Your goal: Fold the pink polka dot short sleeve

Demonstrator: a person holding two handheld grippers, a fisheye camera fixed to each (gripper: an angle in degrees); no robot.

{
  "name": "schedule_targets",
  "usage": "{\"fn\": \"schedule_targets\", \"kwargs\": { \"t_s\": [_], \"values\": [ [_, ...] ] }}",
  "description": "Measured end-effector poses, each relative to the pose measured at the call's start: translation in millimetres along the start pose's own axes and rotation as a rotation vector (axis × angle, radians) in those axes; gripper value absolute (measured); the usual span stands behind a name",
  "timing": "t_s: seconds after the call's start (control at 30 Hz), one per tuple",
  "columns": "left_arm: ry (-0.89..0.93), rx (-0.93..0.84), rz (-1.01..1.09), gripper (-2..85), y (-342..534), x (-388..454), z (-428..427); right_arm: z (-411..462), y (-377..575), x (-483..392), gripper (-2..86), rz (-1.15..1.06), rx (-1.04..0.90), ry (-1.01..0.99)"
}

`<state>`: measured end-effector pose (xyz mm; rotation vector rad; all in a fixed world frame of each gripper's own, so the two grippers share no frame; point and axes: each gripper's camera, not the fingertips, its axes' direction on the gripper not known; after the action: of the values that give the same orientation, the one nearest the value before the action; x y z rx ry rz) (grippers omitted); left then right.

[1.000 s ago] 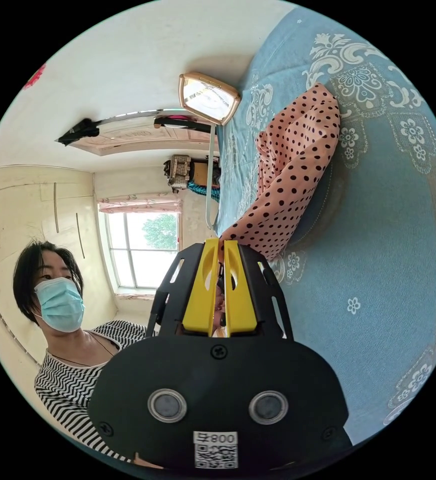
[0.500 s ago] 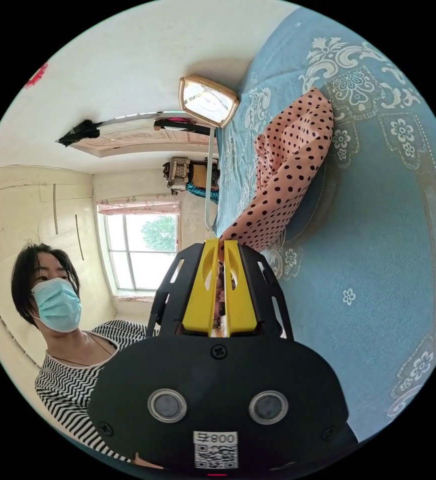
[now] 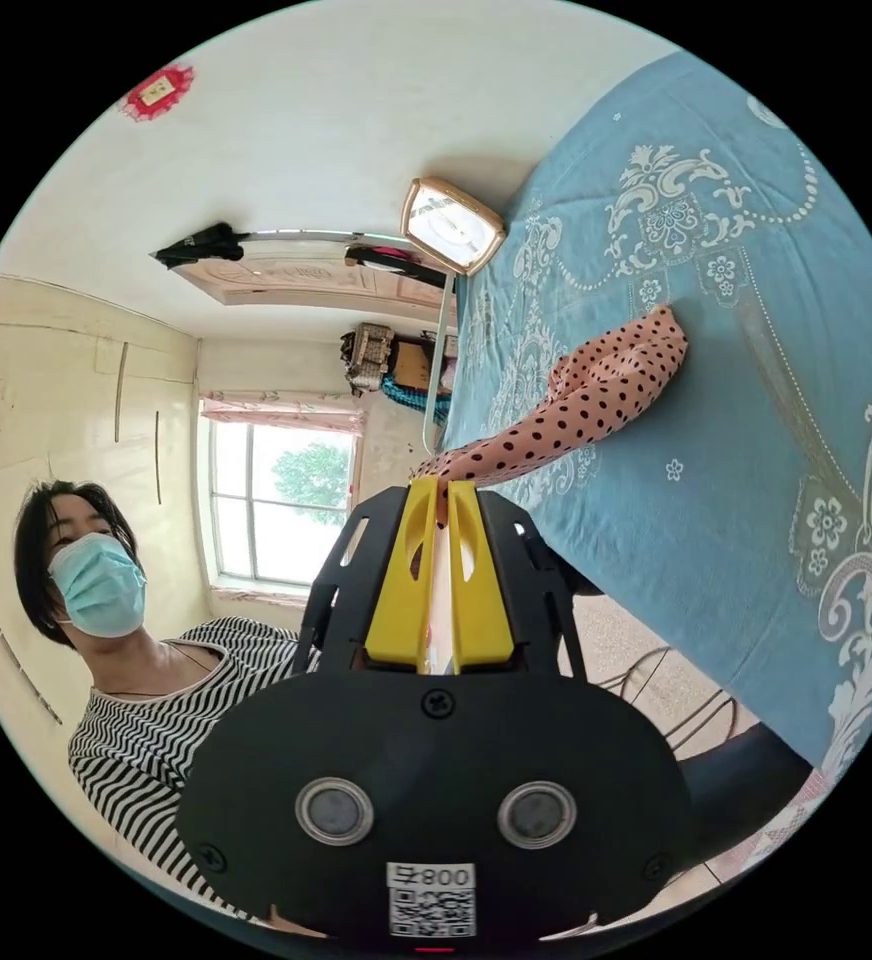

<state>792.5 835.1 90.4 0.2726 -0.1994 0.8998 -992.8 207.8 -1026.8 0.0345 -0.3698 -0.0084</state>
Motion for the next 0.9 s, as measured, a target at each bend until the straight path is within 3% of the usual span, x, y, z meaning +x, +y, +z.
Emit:
{"fn": "schedule_targets", "kwargs": {
  "t_s": [0.23, 0.5, 0.73, 0.9],
  "values": [
    [0.034, -0.161, 0.109, 1.2, 2.8, 102.4, 78.5, -132.3, 79.5, 9.7, 1.6, -0.075, 0.102, -0.016],
    [0.04, -0.325, 0.184, 1.1, -43.9, 200.2, 245.5, -283.9, 109.4, 63.3, 1.6, -0.092, 0.255, 0.009],
    [0.048, -0.404, 0.276, 1.1, -136.4, 291.9, 445.5, -454.5, 31.7, 117.5, 1.5, -0.135, 0.383, 0.056],
    [0.173, -0.377, 0.533, 1.0, -219.1, 454.4, 628.6, -609.8, -76.0, 79.8, 1.5, -0.329, 0.487, 0.108]
  ]
}}
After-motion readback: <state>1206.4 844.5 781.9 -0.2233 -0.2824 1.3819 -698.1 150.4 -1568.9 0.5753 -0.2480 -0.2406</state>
